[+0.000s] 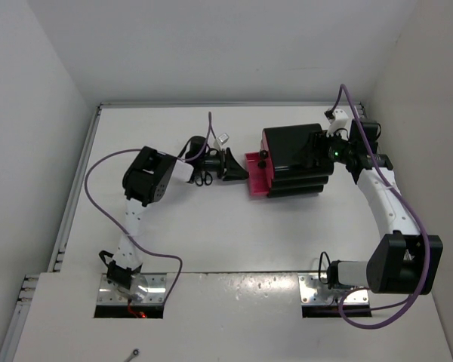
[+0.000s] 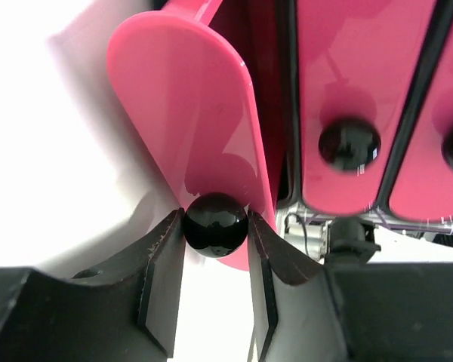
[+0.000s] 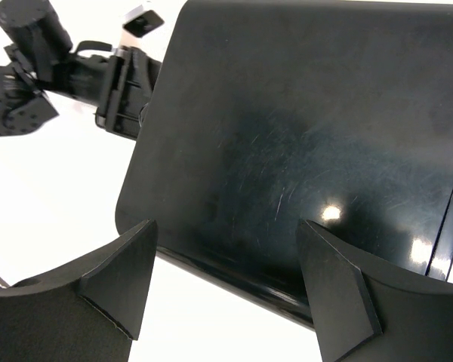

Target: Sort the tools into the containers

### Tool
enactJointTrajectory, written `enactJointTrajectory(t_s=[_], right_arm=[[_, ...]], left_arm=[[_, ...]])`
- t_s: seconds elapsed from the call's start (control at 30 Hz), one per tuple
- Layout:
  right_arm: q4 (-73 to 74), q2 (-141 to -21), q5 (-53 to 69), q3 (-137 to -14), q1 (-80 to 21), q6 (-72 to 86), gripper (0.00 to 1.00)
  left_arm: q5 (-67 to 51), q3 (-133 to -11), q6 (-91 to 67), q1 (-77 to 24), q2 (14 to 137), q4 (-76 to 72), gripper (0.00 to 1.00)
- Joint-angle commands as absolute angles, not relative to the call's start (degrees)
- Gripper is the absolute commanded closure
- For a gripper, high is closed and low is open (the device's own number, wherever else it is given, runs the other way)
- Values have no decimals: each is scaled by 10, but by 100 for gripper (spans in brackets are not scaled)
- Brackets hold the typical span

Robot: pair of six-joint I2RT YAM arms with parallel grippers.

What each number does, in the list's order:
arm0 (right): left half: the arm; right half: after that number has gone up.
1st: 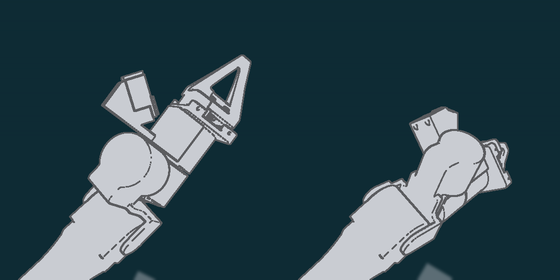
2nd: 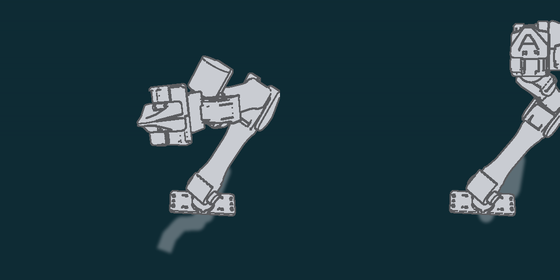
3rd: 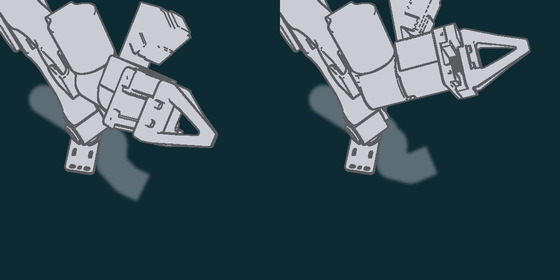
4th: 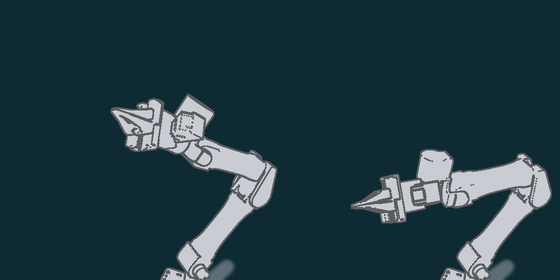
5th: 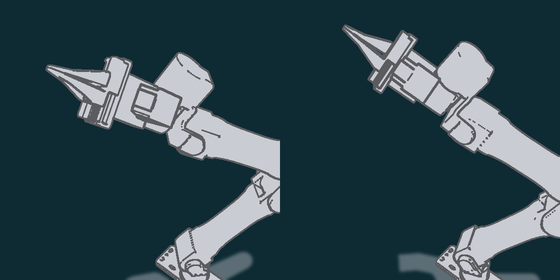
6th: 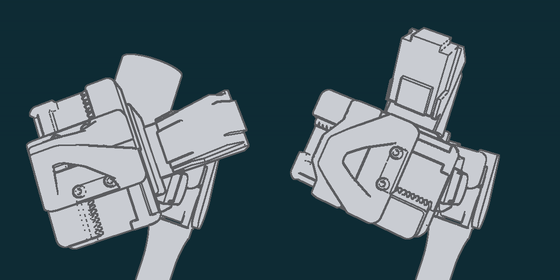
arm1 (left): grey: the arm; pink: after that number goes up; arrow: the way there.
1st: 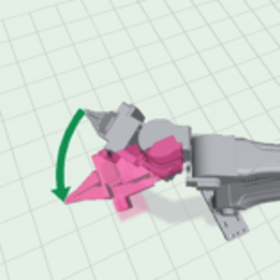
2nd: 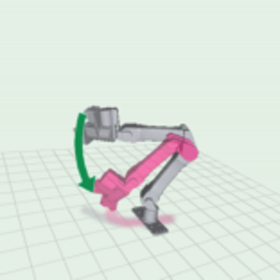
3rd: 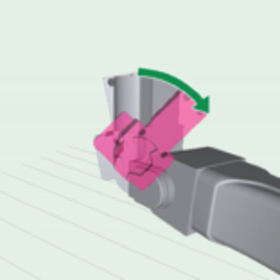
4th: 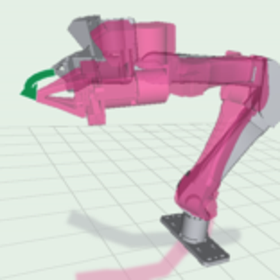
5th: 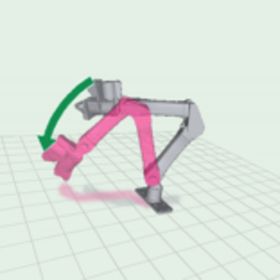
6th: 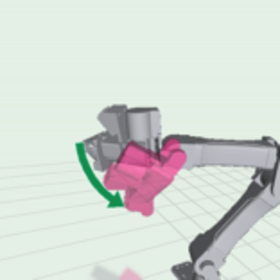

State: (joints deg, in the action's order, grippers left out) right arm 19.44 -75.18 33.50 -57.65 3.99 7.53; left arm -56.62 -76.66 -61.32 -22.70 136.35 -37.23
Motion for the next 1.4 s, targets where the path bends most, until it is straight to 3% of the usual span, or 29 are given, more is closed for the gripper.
enactJointTrajectory(t_s=[0.0,0.27,0.43,0.57,0.83,0.97,1.03,1.17,1.37], right_arm=[[239,-765,325,-556,37,77,25],[239,-765,325,-556,37,83,25],[239,-765,325,-556,37,83,25],[239,-765,325,-556,37,83,25],[239,-759,330,-556,37,83,25],[234,-759,330,-556,37,83,25],[234,-759,330,-556,37,83,25],[234,-754,330,-556,37,83,25],[234,-754,330,-556,32,83,25]], left_arm=[[-563,-729,-538,-195,1330,-313,77],[-563,-692,-460,-157,1281,-231,75],[-563,-703,-436,-157,1275,-189,44],[-552,-708,-409,-157,1259,-161,36],[-487,-717,-309,-146,1140,-55,39],[-390,-760,-182,-141,1075,103,45],[-328,-830,-89,-146,1070,218,47],[-272,-846,-12,-146,1083,311,53],[-157,-819,63,-158,1078,323,56]])
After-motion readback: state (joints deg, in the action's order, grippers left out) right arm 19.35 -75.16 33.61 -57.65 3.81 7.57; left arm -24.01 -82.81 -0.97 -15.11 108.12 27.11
